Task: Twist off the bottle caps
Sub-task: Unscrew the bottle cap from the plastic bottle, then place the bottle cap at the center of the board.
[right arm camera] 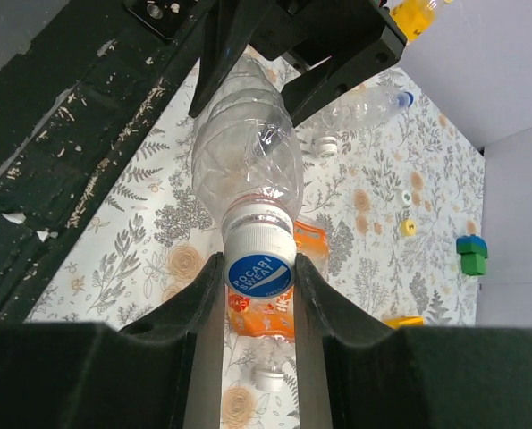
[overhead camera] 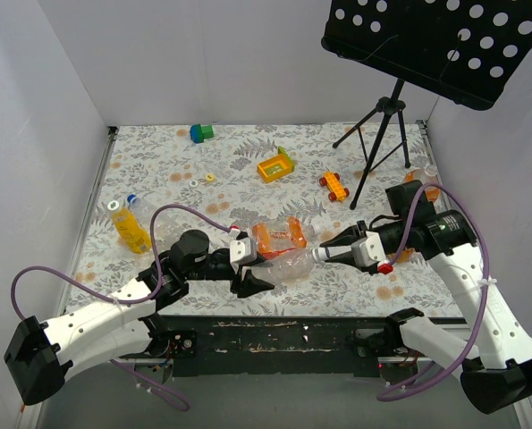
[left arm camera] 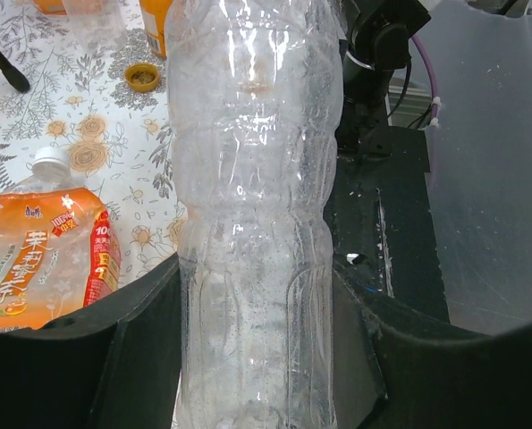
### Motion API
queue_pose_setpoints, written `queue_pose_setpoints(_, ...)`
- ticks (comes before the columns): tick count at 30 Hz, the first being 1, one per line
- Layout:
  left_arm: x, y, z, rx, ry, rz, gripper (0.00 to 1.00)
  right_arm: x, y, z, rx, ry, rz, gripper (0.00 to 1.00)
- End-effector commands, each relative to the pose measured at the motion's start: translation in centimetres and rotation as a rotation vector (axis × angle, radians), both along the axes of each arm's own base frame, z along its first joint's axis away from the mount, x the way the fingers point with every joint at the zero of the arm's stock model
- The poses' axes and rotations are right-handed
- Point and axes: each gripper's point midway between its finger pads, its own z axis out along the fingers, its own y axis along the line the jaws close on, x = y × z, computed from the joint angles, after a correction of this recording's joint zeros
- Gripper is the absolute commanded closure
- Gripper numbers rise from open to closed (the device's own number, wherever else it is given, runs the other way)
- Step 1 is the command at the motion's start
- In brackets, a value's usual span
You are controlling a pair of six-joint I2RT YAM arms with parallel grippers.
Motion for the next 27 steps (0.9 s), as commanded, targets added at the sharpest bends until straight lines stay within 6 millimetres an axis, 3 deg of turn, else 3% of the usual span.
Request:
queue_pose_setpoints(1, -1.0, 0.8, -1.7, 0.051, 0.044, -0.018, 1.0, 1.0, -0.3, 0.1, 0.0, -0.145, 0.01, 0.99)
queue_pose_setpoints(4, -1.0, 0.8, -1.8, 0.053, 0.045, -0.019, 1.0, 0.7, -0.4, -0.5, -0.004, -0.14, 0.011, 0.99)
queue_pose_setpoints(12, -0.9, 0.9, -1.8, 0.055, 0.041, -0.016, 1.0, 0.0, -0.4, 1.0, 0.024, -0.142, 0.018, 0.99)
queue_pose_setpoints(20, -0.8, 1.2, -1.2, 0.036, 0.02, 0.009, 1.0, -0.1, -0.7, 0.6, 0.043, -0.052, -0.044, 0.99)
queue_pose_setpoints(27, -0.5, 1.8, 0.5, -0.028, -0.009, 0.061, 1.0, 2.8, -0.7, 1.2, 0.051, 0.134, -0.246, 0.99)
